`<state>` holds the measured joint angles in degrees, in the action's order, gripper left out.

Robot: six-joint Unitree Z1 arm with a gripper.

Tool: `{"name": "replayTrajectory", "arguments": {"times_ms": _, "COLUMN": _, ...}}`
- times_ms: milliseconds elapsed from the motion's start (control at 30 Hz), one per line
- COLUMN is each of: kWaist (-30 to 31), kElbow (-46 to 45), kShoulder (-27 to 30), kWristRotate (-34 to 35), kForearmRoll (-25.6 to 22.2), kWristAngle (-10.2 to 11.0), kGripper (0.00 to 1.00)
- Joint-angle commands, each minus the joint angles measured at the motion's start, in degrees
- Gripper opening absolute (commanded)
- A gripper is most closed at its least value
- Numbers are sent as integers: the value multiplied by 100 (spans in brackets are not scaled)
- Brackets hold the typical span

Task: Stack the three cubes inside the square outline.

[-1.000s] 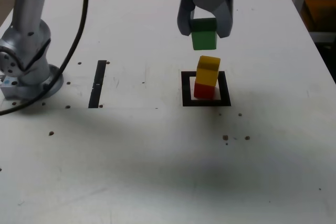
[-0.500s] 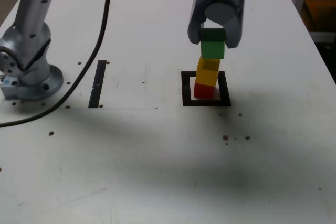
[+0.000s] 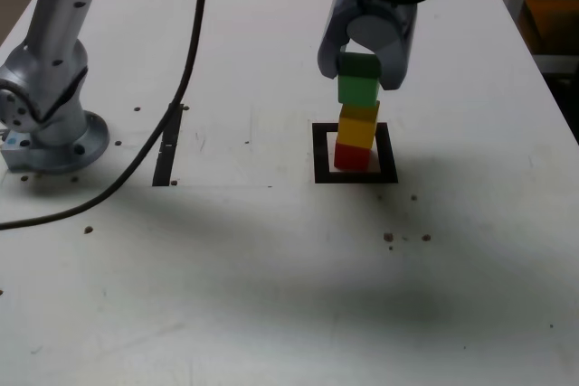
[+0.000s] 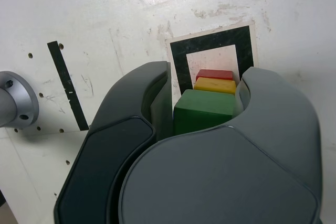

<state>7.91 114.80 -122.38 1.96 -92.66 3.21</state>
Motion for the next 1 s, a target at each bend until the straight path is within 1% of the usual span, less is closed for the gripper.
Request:
{"name": "replayTrajectory", "arguments": {"times_ms": 0, "kWaist": 0, "kElbow": 1, "kShoulder": 27, "kWristRotate": -3, "kForearmRoll": -118, "kWristAngle": 2, "kGripper": 11}}
{"name": "replayTrajectory", "arguments": {"times_ms": 133, "kWaist": 1, "kElbow": 55, "kShoulder": -57, "kWristRotate": -3, "kForearmRoll": -112, "kWristAngle": -14, "kGripper": 15}}
{"name": "replayTrajectory", "arguments": {"times_ms": 433, "kWaist": 2, "kElbow": 90, "kShoulder": -150, "kWristRotate": 4, "kForearmRoll": -107, "kWristAngle": -177, "kGripper": 18}}
{"name": "replayTrajectory", "arguments": {"times_ms": 700, "kWaist": 18, "kElbow": 143, "kShoulder": -229, "kWristRotate": -3, "kForearmRoll": -109, "kWristAngle": 10, "kGripper": 18}}
{"name": "replayTrajectory", "arguments": {"times_ms": 967, "kWaist": 18, "kElbow": 150, "kShoulder": -266, "kWristRotate": -25, "kForearmRoll": -112, "kWristAngle": -26, "kGripper": 27}}
